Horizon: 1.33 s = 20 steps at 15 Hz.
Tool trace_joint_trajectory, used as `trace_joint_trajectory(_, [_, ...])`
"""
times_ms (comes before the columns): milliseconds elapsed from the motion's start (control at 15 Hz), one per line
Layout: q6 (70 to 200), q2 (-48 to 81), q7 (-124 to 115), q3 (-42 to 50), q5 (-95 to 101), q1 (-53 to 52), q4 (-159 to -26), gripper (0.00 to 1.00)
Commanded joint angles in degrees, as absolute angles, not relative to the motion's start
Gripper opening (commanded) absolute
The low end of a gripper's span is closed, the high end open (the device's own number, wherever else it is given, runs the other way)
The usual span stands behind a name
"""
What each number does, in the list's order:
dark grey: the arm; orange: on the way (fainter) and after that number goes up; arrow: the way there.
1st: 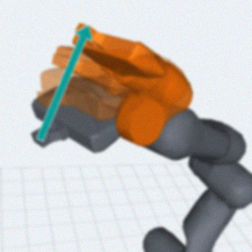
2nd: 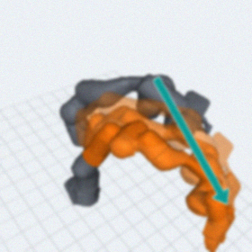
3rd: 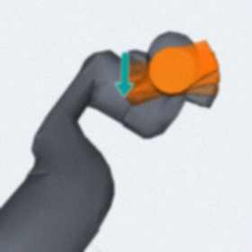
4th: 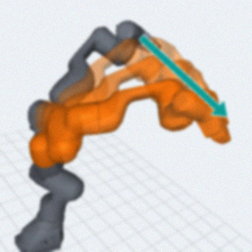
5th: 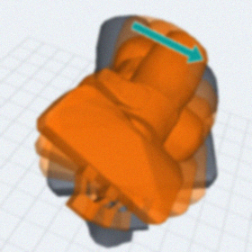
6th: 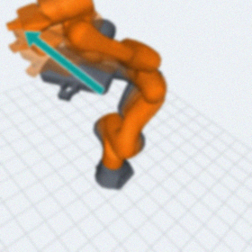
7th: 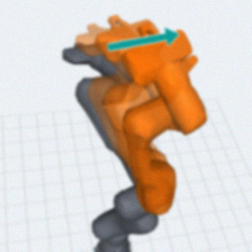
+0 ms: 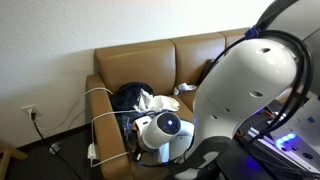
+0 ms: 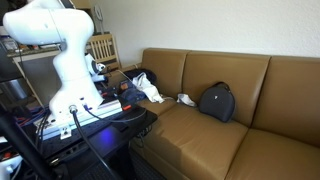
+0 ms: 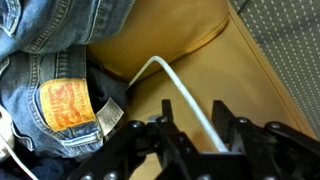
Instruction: Straighten the charging cable.
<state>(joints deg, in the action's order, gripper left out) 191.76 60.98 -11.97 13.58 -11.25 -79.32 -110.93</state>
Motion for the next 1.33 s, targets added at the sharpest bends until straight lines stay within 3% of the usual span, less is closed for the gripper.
trace_joint_trajectory(0, [193.2,61.6,-11.1,13.8,-13.1,-79.3,-110.8,0.17])
trace_joint_trajectory(133, [194.1,59.7,-11.0,9.8,-12.4,-74.9,-111.3,0.03])
trace_joint_trajectory(200, [194.9,59.2,-11.2,8.5,-12.4,-73.6,-111.5,0.01])
trace_joint_trajectory(600, [198.1,53.6,-10.5,-9.0,-7.1,-54.4,-112.8,0.02])
trace_joint_trajectory(1267, [197.9,32.9,-14.9,-23.6,-6.7,-29.1,-116.5,0.02])
